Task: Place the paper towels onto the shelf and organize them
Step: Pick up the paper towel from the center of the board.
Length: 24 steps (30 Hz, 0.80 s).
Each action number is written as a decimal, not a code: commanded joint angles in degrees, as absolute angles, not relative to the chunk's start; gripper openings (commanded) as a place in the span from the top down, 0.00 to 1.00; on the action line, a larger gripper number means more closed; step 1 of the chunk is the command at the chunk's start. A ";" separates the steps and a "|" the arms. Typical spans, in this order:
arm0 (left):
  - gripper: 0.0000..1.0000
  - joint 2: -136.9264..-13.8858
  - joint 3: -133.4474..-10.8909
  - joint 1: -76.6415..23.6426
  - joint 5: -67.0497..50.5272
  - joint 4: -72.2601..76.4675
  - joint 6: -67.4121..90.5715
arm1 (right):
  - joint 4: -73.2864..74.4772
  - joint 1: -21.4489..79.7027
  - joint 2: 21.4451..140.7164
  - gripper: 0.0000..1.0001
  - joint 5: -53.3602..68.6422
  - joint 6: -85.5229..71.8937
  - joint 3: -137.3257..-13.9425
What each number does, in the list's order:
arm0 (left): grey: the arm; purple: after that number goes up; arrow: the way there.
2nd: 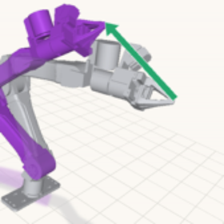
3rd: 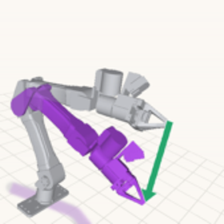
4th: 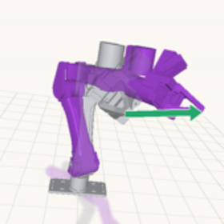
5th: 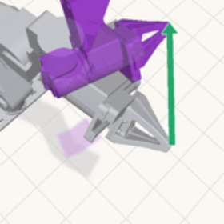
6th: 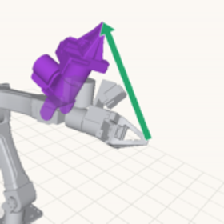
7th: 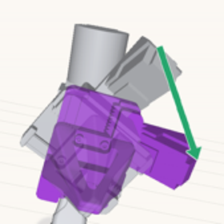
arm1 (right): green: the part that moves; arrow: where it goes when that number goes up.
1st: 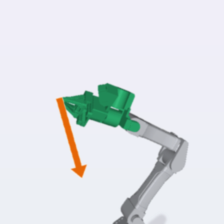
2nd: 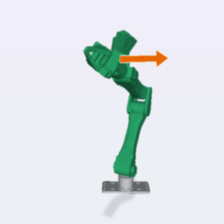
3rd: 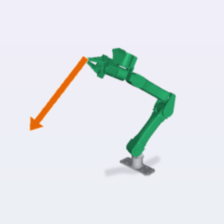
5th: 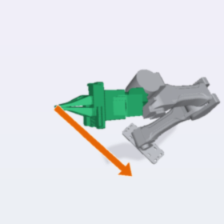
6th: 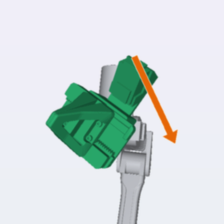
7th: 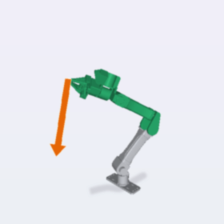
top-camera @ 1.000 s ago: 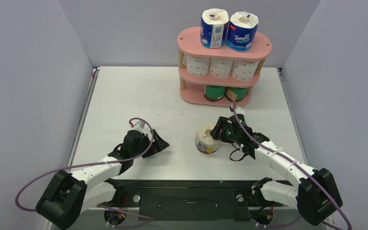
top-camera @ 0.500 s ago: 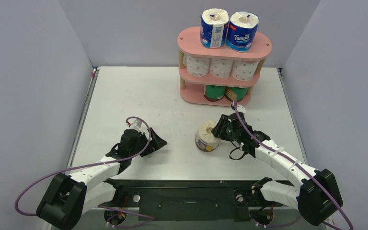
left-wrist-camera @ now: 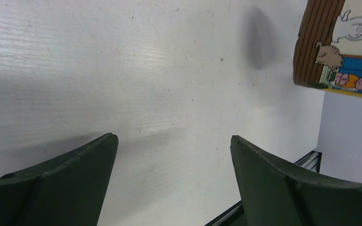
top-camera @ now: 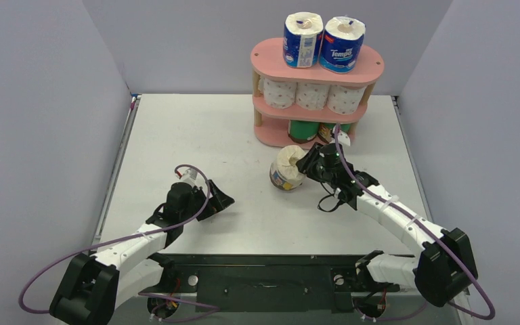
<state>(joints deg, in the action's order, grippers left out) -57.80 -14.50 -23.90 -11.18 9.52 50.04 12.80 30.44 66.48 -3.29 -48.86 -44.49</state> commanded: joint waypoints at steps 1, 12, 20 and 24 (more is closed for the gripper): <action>0.12 -56.13 -14.51 -23.34 -12.02 9.41 48.71 | 5.56 30.55 71.09 0.65 -6.16 -51.29 -51.50; 0.12 -53.90 -15.24 -22.28 -12.61 7.87 48.71 | 3.79 29.45 82.95 0.66 -7.00 -51.67 -61.86; 0.12 -53.95 -15.29 -21.22 -13.56 7.49 48.51 | 3.04 29.28 89.74 0.66 -9.09 -53.35 -67.47; 0.12 -53.76 -15.29 -20.96 -13.86 7.47 48.55 | 2.50 29.34 92.77 0.66 -10.65 -54.76 -68.98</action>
